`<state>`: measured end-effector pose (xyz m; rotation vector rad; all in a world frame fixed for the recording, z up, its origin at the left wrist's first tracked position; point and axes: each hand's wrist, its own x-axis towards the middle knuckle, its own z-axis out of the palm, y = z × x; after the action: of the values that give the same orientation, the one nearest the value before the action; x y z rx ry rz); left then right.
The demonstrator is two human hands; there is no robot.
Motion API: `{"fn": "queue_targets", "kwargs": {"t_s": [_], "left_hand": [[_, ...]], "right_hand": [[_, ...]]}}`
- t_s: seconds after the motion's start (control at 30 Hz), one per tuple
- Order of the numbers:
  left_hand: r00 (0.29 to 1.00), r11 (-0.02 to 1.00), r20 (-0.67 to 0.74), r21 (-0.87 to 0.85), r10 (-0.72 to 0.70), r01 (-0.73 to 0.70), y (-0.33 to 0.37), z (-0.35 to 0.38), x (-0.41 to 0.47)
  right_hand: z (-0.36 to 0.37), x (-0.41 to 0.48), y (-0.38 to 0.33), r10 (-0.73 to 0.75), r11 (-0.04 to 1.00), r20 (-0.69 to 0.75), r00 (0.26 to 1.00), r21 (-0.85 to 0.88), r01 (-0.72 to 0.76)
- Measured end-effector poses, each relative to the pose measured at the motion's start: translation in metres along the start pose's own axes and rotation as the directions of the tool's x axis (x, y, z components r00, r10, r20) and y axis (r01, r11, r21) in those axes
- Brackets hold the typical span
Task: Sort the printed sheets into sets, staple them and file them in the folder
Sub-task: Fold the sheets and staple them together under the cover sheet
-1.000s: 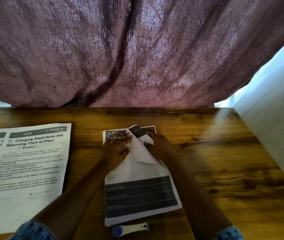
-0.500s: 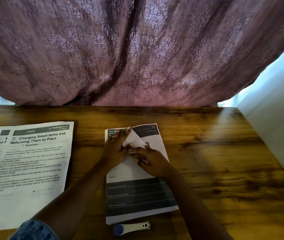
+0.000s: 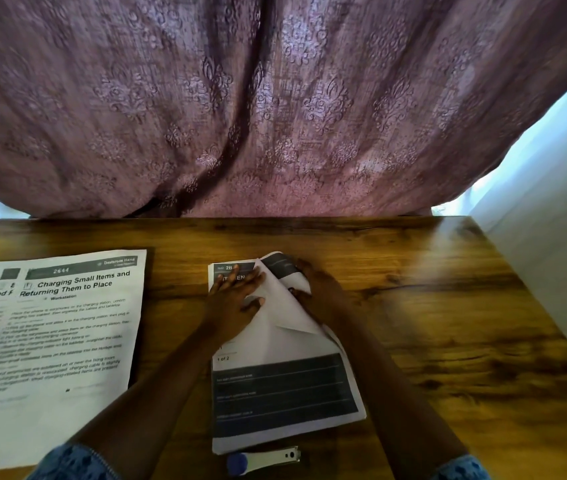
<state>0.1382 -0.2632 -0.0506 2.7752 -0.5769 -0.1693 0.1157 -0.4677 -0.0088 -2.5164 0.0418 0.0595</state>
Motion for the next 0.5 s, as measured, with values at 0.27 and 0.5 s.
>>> {"fn": "queue_targets", "kwargs": {"t_s": [0.27, 0.5], "left_hand": [[1.0, 1.0, -0.002, -0.02, 0.015, -0.015, -0.001, 0.0, 0.0], [1.0, 1.0, 0.003, -0.025, -0.005, 0.005, 0.002, -0.002, -0.002]], "right_hand": [[0.005, -0.009, -0.01, 0.296, 0.873, -0.239, 0.925, 0.462, -0.16], [0.006, -0.016, -0.01, 0.043, 0.98, -0.237, 0.971, -0.177, -0.086]]}}
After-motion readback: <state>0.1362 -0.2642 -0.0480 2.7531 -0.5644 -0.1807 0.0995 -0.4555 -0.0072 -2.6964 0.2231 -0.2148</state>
